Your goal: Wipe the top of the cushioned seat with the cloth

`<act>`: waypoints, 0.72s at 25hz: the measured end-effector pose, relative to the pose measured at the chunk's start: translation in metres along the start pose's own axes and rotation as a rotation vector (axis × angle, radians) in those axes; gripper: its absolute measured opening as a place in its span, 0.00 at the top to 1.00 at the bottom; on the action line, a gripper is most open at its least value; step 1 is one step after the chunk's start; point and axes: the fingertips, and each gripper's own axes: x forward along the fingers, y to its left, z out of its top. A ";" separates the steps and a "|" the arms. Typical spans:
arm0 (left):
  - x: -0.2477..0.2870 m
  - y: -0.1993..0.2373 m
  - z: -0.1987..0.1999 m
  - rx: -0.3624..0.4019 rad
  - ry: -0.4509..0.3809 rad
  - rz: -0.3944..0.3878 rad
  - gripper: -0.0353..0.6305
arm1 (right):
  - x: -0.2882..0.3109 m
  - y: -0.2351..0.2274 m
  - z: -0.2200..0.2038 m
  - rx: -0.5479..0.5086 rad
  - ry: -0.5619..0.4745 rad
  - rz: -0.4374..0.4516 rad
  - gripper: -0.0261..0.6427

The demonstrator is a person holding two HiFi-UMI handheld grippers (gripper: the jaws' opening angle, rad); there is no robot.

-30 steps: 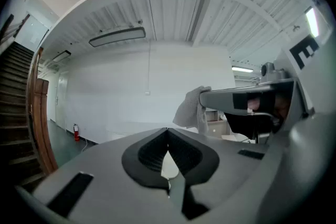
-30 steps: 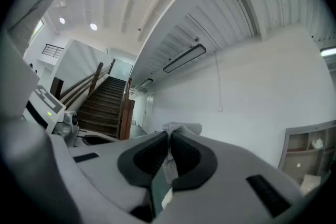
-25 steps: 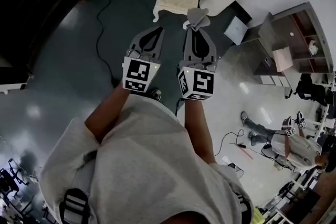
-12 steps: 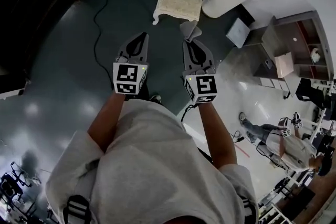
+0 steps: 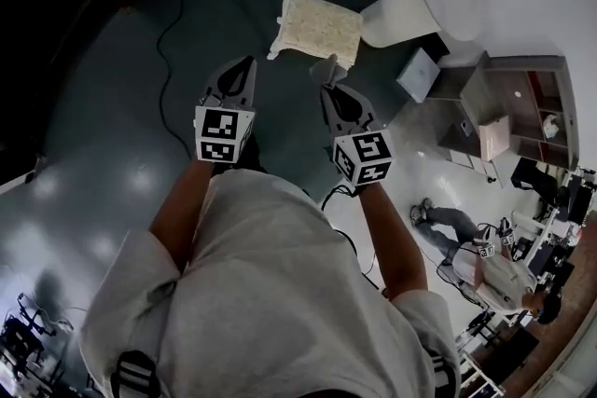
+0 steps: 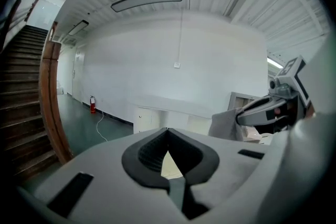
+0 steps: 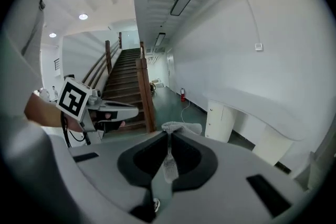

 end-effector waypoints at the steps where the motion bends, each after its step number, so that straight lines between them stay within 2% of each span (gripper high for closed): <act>1: 0.008 0.010 0.003 -0.004 0.001 -0.008 0.92 | 0.011 -0.001 0.004 -0.006 0.004 -0.003 0.92; 7: 0.061 0.026 0.004 0.007 0.035 -0.093 0.92 | 0.059 -0.025 0.008 0.057 0.042 -0.025 0.92; 12: 0.092 0.030 -0.006 -0.025 0.067 -0.114 0.92 | 0.086 -0.061 -0.010 0.236 0.103 -0.020 0.92; 18: 0.155 0.036 -0.005 -0.038 0.115 -0.089 0.92 | 0.132 -0.125 -0.009 0.203 0.160 0.027 0.92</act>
